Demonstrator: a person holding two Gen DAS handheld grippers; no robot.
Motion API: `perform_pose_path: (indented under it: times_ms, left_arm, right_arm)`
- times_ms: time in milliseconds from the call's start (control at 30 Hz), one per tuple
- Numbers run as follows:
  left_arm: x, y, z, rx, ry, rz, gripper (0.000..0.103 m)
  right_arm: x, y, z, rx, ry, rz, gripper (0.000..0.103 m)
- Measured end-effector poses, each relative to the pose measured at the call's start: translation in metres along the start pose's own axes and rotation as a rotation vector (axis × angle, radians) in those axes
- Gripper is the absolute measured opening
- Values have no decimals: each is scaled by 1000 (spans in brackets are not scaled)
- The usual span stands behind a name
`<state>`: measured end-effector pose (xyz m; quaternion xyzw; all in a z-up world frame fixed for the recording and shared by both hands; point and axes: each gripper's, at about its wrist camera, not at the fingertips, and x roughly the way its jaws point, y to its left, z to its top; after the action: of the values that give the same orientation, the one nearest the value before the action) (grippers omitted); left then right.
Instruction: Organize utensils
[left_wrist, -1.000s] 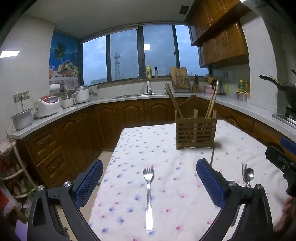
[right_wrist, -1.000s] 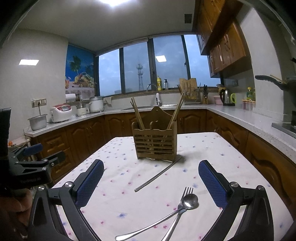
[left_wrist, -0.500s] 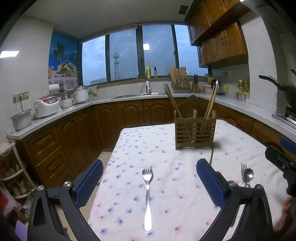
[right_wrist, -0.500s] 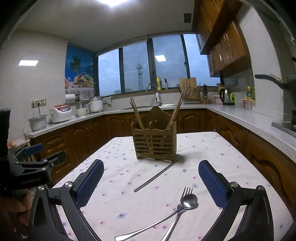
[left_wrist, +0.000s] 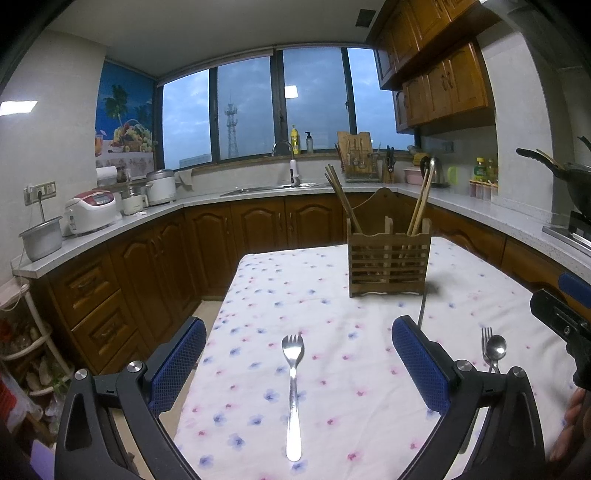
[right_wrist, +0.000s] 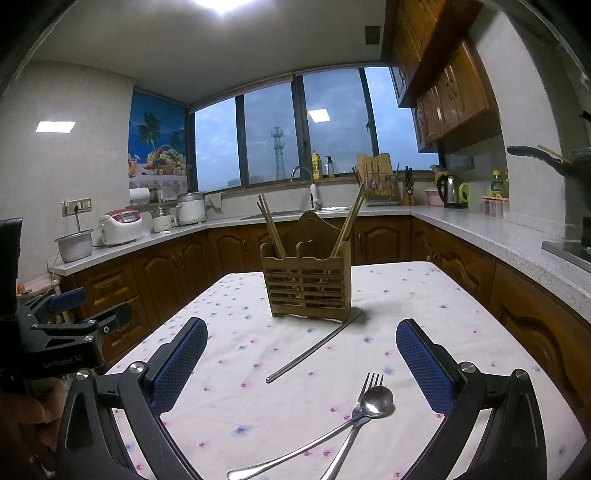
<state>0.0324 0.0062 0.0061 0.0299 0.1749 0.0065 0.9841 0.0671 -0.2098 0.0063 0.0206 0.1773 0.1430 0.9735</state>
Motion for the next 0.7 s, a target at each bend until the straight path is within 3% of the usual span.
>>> perform_pose_path:
  times_ms: [700]
  left_arm:
    - [4, -2, -1, -3, 10, -8, 102]
  right_arm:
    - [1, -2, 1, 3, 0, -1, 103]
